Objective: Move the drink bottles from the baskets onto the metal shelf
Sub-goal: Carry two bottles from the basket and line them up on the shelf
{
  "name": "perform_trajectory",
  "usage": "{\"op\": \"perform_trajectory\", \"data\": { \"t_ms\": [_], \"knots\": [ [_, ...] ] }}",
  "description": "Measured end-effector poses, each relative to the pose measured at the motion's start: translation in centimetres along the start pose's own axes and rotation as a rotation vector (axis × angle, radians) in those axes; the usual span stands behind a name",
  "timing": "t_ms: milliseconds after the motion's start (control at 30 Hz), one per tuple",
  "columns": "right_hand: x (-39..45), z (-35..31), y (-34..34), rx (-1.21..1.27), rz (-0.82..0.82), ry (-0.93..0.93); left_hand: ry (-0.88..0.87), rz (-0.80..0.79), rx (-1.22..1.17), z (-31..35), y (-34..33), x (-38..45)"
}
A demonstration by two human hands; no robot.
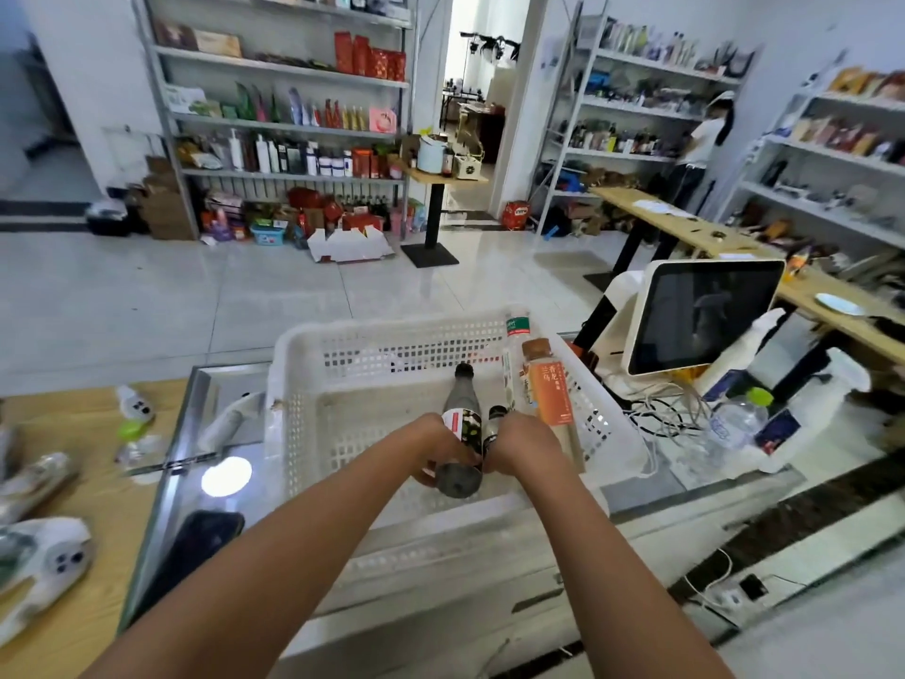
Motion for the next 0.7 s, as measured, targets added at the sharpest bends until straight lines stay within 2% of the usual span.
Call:
{"op": "perform_trajectory", "data": {
  "t_ms": [100,200,267,433,700],
  "knots": [
    [0.5,0.3,-0.1,0.052,-0.034,-0.044,0.03,0.01,0.126,-0.3,1.3,0.1],
    [0.8,1.3,-0.6,0.208,-0.112,-0.119,-0.048,0.114,0.322,-0.5,3.6,0.1],
    [0.9,1.5,-0.7,0.308,-0.185,-0.151,-0.082,0.127,0.376,-0.7,4.5,0.1],
    [1.0,1.8,-0.5,0.412,-0.246,-0.177,-0.087,0.02,0.346,-1.2,3.8,-0.1],
    [0.2,1.9,0.2,0.614,-0.189,-0.212,-0.132,0.105,0.34,-0.8,3.4,-0.6]
  ]
}}
Point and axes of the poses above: each hand's wrist, its own x-axis towards the middle knuckle, its own y-axis out of the back of the hand, z = x × y, the point moved 2 cm from there along x, towards the middle knuckle, and after that the axes turned 7 degrees about -x, right-handed, at the moved point
